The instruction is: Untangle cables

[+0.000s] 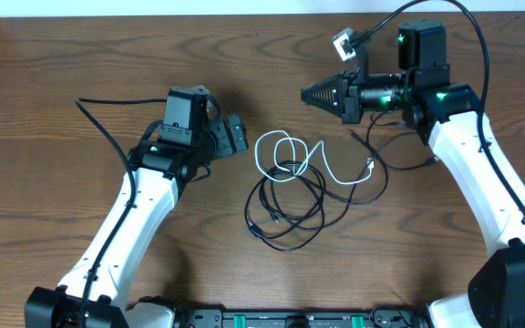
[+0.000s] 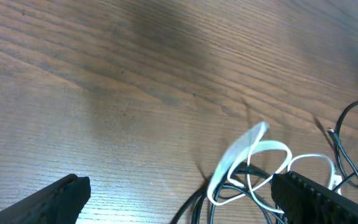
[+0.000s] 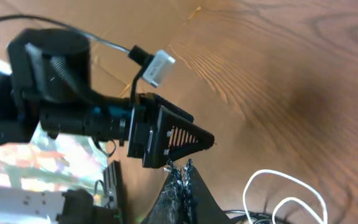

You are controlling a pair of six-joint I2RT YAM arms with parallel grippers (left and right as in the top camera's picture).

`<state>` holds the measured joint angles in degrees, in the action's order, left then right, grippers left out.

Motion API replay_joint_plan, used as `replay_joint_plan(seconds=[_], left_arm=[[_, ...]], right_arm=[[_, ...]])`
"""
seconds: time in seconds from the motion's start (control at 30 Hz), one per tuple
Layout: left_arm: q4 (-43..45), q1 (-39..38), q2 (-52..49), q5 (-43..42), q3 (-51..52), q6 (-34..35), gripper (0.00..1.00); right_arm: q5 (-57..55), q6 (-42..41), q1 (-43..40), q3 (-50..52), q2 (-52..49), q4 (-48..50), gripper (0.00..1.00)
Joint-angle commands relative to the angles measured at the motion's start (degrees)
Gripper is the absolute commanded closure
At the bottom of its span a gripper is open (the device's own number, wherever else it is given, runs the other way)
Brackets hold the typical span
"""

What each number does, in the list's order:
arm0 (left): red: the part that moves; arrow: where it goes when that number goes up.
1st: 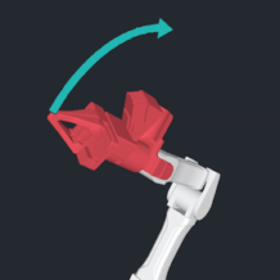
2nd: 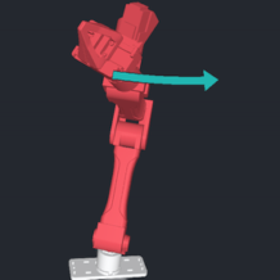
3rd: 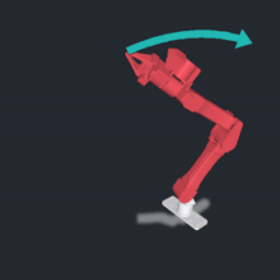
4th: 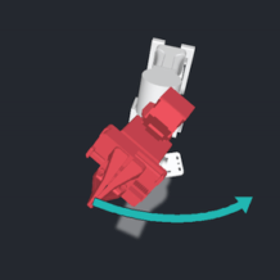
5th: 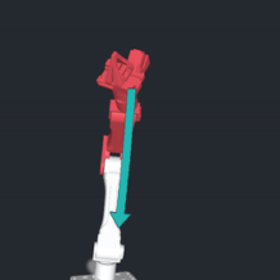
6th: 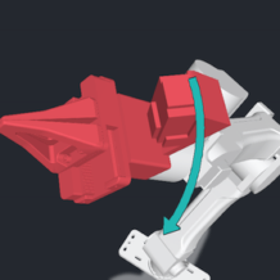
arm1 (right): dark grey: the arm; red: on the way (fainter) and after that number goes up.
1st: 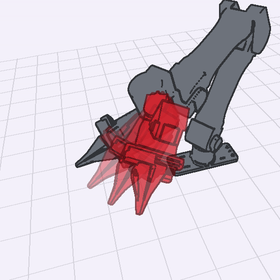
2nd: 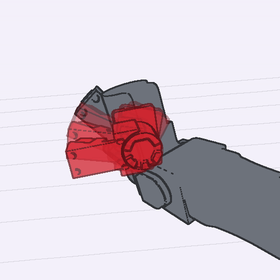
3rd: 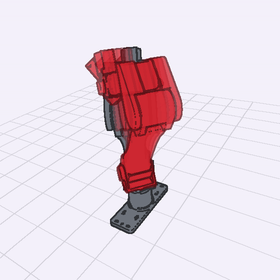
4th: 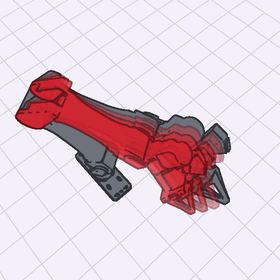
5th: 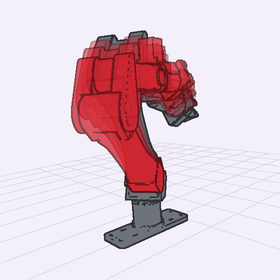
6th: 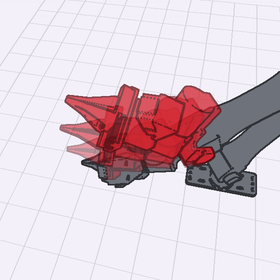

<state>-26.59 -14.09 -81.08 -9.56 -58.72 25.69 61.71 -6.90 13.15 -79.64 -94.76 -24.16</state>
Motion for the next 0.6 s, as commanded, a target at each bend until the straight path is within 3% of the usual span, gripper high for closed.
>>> replay_joint_plan(seconds=[0.0,0.07,0.2,0.3,0.4,0.57], left_arm=[[0.0,0.04,0.59,0.13,0.0,-0.09,0.0],[0.0,0.04,0.59,0.13,0.0,-0.09,0.0],[0.0,0.04,0.59,0.11,0.0,-0.09,0.0],[0.0,0.04,0.59,0.11,0.0,-0.09,0.0],[0.0,0.04,0.59,0.13,0.0,-0.09,0.0],[0.0,0.04,0.59,0.13,0.0,-0.09,0.0]], right_arm=[[-9.75,-4.31,0.79,-0.61,0.9,-0.28,0.98],[-17.77,-3.56,1.53,-0.61,0.9,-2.4,0.98],[-26.51,-3.48,6.08,-0.17,0.87,-9.4,0.77],[-30.86,-1.77,10.36,0.81,0.87,-10.38,0.69],[-34.99,-1.79,14.69,2.36,0.87,-9.97,0.55],[-41.83,-1.81,20.44,4.96,0.26,-9.44,0.56]])
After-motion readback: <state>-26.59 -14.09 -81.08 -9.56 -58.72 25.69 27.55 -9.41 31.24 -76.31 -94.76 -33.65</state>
